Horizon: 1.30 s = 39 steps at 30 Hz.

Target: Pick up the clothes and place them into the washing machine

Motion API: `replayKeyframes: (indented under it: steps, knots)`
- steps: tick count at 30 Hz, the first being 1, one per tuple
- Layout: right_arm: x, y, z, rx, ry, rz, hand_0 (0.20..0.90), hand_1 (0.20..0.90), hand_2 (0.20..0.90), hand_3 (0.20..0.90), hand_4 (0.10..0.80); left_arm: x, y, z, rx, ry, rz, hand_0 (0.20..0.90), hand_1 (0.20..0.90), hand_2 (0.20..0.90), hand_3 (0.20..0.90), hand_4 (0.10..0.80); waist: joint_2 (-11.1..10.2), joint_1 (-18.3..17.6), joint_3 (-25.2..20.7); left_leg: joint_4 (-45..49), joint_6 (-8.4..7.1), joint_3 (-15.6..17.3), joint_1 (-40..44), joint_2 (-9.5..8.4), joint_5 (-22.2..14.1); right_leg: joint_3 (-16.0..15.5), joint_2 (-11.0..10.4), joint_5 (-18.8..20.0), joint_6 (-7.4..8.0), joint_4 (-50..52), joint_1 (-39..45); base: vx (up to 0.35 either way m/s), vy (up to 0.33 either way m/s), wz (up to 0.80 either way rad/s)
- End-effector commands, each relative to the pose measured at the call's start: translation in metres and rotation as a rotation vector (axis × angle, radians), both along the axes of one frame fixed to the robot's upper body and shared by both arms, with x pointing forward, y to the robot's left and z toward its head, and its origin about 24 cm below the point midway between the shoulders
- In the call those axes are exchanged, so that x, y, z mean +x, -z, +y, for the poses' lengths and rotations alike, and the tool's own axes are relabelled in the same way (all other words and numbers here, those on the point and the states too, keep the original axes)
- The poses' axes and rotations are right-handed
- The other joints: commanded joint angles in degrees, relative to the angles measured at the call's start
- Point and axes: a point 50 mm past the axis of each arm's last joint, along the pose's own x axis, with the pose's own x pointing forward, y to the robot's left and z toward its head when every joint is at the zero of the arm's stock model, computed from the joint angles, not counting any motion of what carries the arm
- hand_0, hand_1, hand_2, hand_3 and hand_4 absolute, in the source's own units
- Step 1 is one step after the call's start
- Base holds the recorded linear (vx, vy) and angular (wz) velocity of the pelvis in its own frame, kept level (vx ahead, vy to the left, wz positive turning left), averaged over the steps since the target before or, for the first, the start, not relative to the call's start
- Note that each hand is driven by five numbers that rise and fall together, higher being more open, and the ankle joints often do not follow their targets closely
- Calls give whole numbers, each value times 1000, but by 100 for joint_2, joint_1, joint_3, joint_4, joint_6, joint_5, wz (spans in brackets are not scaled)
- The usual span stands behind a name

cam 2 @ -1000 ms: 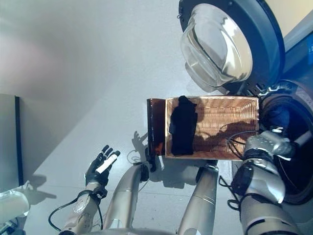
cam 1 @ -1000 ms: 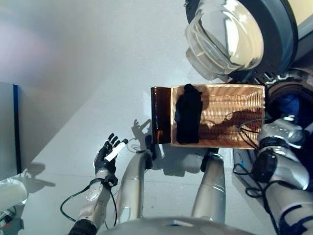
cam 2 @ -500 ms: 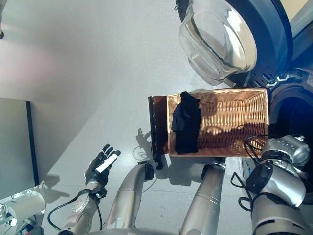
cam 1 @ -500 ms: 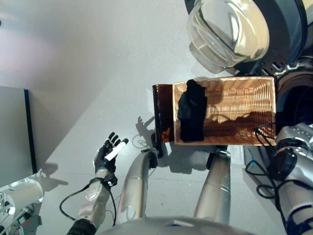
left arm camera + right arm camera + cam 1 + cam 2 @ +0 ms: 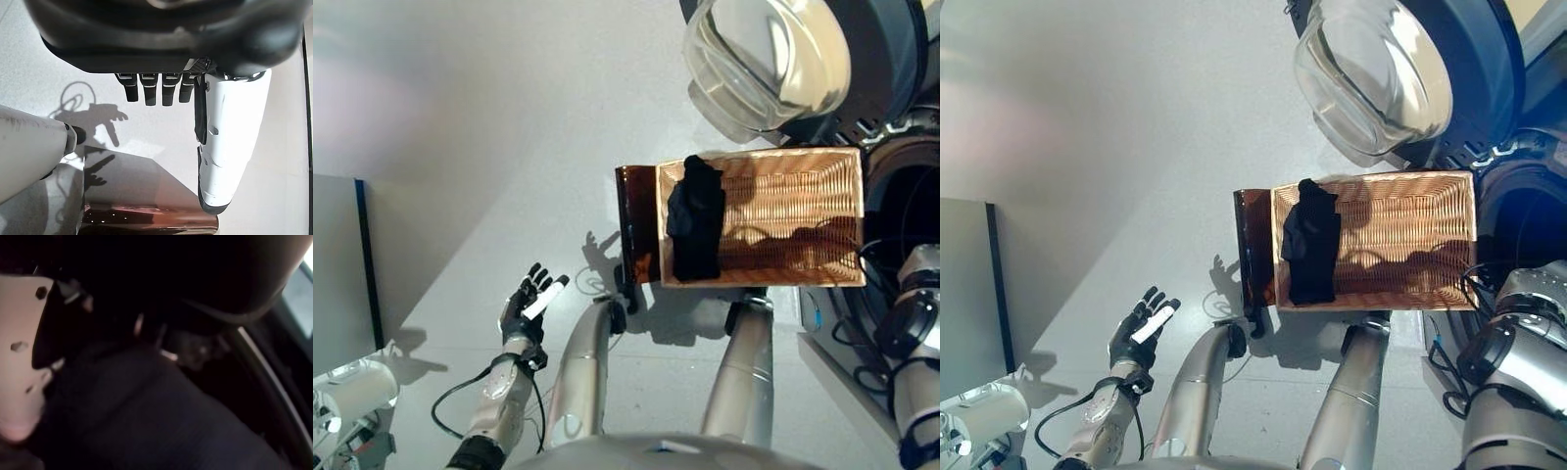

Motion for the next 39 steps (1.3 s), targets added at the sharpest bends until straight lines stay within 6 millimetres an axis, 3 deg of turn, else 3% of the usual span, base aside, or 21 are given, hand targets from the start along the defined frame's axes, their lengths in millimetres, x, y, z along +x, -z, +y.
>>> replayKeyframes:
  steps: [1,8,10,13,21,23,24,28,34,39]
  knots:
    - [-20,-20,-16,-142,90,63,900,900,900,900,800,-3,-9,24,68,-60,-48,900,900,900,900,800,22,-88,-336,-158,-452,-348,181,166,-68,-37,283,127,-389,-61,132,-97,3,-2]
    - [-13,-18,-13,-145,42,79,900,900,900,900,800,-5,-9,27,69,-57,-47,900,900,900,900,800,-9,-68,-339,-210,-449,-391,205,148,-42,-50,284,158,-371,-144,222,13,-2,0]
    - [-10,-18,-11,-161,22,75,900,900,900,900,800,-5,-9,25,62,-49,-49,900,900,900,900,800,-34,-79,-288,-265,-422,-332,174,135,108,-110,263,328,-396,-273,239,-96,-1,2]
    - [-1,-6,-3,-202,-49,74,900,900,900,900,800,-4,-9,25,51,-50,-59,900,900,900,900,800,-80,-99,-238,-353,-415,-338,230,133,153,-144,275,385,-376,-404,349,0,0,0]
    - [18,49,35,-203,-272,188,900,900,900,900,800,-2,-9,27,43,-60,-65,900,900,900,900,800,-308,-145,-193,-853,-437,-354,677,103,347,-272,258,634,-328,-1003,916,12,-6,0]
    - [20,73,52,-170,-342,232,900,900,900,900,800,-2,-7,27,48,-64,-59,900,900,900,900,800,-404,-141,-209,-1073,-443,-392,890,65,420,-330,244,738,-298,-1276,1177,50,-31,3]
    - [20,73,53,-168,-343,233,900,900,900,900,800,-2,-7,28,49,-65,-59,900,900,900,900,800,-411,-150,-199,-1100,-443,-393,918,61,434,-338,241,750,-297,-1303,1209,70,-29,2]
    - [11,118,79,-77,-455,344,900,900,900,900,800,-3,-6,28,60,-51,-55,900,900,900,900,800,-592,-100,-281,-1831,-466,-495,1557,34,707,-550,164,971,-209,-2000,1933,108,-57,10]
    - [-7,150,94,-32,-558,480,900,900,900,900,800,-7,-1,32,92,-50,-28,900,900,900,900,800,-751,-94,-319,-2433,-533,-582,2151,47,1003,-760,144,1189,-156,-2550,2610,82,-41,10]
    - [-10,162,106,-90,-665,545,900,900,900,900,800,-9,2,34,95,-71,-14,900,900,900,900,800,-865,-113,-365,-2732,-600,-597,2550,125,1093,-876,197,1186,-117,-2787,3004,69,-25,1]
